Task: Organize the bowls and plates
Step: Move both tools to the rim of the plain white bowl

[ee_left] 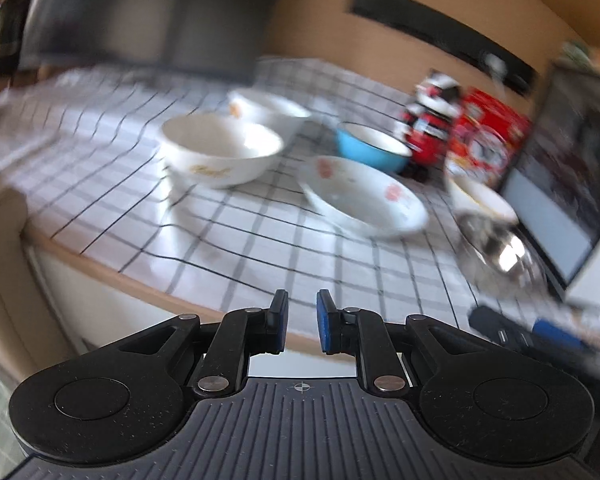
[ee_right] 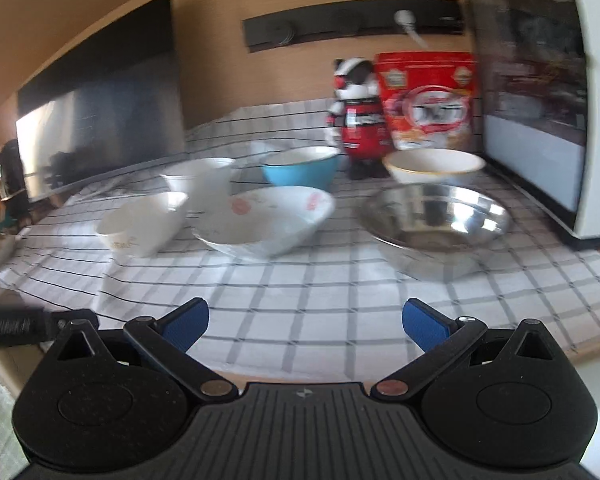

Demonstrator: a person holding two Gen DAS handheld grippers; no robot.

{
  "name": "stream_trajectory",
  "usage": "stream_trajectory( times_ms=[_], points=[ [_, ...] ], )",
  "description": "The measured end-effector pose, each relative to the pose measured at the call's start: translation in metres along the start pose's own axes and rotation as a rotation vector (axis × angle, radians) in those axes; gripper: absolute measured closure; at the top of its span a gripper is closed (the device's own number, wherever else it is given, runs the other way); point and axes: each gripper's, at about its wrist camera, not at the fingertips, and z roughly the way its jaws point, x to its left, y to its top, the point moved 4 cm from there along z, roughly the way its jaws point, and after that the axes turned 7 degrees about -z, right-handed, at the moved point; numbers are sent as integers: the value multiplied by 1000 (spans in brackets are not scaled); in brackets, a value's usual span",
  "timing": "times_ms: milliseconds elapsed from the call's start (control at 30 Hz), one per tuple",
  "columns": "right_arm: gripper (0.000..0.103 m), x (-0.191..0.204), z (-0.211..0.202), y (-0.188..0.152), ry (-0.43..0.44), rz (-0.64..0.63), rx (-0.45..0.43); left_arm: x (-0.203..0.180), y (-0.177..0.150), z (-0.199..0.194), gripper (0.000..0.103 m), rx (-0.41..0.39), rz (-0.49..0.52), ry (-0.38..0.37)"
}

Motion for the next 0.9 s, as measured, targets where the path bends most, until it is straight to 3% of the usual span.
stream_trajectory(
  times_ms=[67, 167, 233, 367, 567, 733, 900],
  points=[
    [0, 10, 14, 11, 50, 16, 23, 22, 21, 12, 86, 53, -113, -21],
    [0, 29, 43, 30, 110, 57, 134, 51, 47, 34, 86, 141, -287, -116],
    [0, 43, 62, 42, 166, 62, 187, 65, 63, 43, 86, 145, -346, -111],
    [0, 66, 94, 73, 272, 85, 173, 83, 99, 47, 86, 7, -272, 5],
    [0, 101, 161, 137, 346, 66, 176, 126, 161, 80, 86, 13, -315, 58],
    [0, 116, 221, 181, 384, 86, 240, 154, 197, 112, 86, 105, -353, 26],
    [0, 126, 257, 195, 374, 77, 324, 162, 212, 143, 86, 215, -354, -31]
  ],
)
